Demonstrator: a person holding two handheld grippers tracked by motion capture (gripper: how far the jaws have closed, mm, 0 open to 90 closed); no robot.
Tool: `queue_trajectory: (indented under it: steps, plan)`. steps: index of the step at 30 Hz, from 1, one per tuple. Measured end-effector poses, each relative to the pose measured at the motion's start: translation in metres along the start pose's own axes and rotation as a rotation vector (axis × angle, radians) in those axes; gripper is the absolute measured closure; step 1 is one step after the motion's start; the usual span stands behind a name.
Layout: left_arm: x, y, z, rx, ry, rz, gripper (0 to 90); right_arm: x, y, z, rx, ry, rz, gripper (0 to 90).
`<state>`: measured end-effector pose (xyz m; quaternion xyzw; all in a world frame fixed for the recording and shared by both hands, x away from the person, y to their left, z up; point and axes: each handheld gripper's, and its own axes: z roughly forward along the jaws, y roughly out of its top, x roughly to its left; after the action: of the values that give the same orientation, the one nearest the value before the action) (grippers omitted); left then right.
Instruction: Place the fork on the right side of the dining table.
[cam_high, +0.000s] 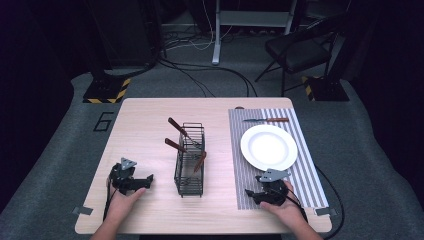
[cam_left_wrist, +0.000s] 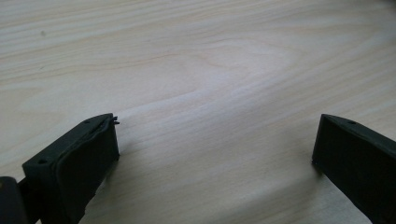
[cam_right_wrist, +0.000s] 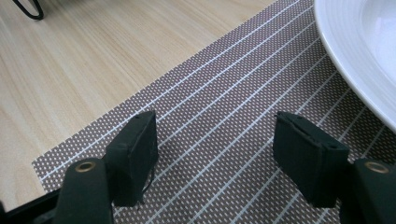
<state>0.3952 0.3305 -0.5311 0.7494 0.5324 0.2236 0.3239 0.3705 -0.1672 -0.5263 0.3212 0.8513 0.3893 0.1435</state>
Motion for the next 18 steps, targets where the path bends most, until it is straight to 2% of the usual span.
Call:
queue_trajectory:
  steps: [3,6,18]
  plan:
    - [-0.0004,0.0001,0.0006,-0.003,-0.007,0.004,0.2,0.0,0.0,0.0001,0.0,0.001,-0.002,29.8]
    - [-0.0005,0.0008,0.0011,-0.001,-0.031,0.035,0.1,0.0005,0.0001,0.0002,0.002,0.001,-0.003,28.8]
    - [-0.0009,0.0011,0.0015,-0.001,-0.038,0.04,0.1,0.001,0.0,0.0004,-0.001,-0.007,0.0,28.6]
